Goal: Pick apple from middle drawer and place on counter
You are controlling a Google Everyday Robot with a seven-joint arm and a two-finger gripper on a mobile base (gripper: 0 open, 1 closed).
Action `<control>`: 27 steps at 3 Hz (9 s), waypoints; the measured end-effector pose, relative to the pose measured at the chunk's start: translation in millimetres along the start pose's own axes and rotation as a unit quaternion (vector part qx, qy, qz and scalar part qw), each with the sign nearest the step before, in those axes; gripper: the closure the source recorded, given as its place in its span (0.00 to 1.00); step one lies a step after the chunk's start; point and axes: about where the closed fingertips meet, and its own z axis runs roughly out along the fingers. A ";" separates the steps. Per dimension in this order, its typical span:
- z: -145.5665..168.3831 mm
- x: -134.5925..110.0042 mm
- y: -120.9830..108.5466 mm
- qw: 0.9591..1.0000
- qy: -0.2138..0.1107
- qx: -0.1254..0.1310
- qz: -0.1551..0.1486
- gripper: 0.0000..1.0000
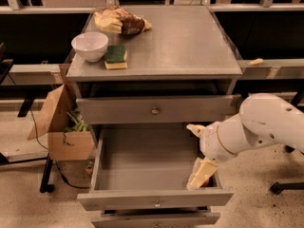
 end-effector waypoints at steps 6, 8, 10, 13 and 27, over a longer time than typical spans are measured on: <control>132.6 166.8 -119.8 0.995 0.089 0.034 0.022 0.35; 159.7 208.2 -105.5 0.995 0.080 0.018 0.055 0.20; 193.0 231.1 -95.7 0.996 0.056 -0.006 0.067 0.23; 215.6 248.5 -72.7 0.995 0.044 -0.043 0.073 0.27; 214.4 217.9 -96.1 0.995 0.092 -0.033 0.021 0.10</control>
Offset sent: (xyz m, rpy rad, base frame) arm 0.0635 -0.0445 -0.0376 -0.0926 -0.1896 -0.0669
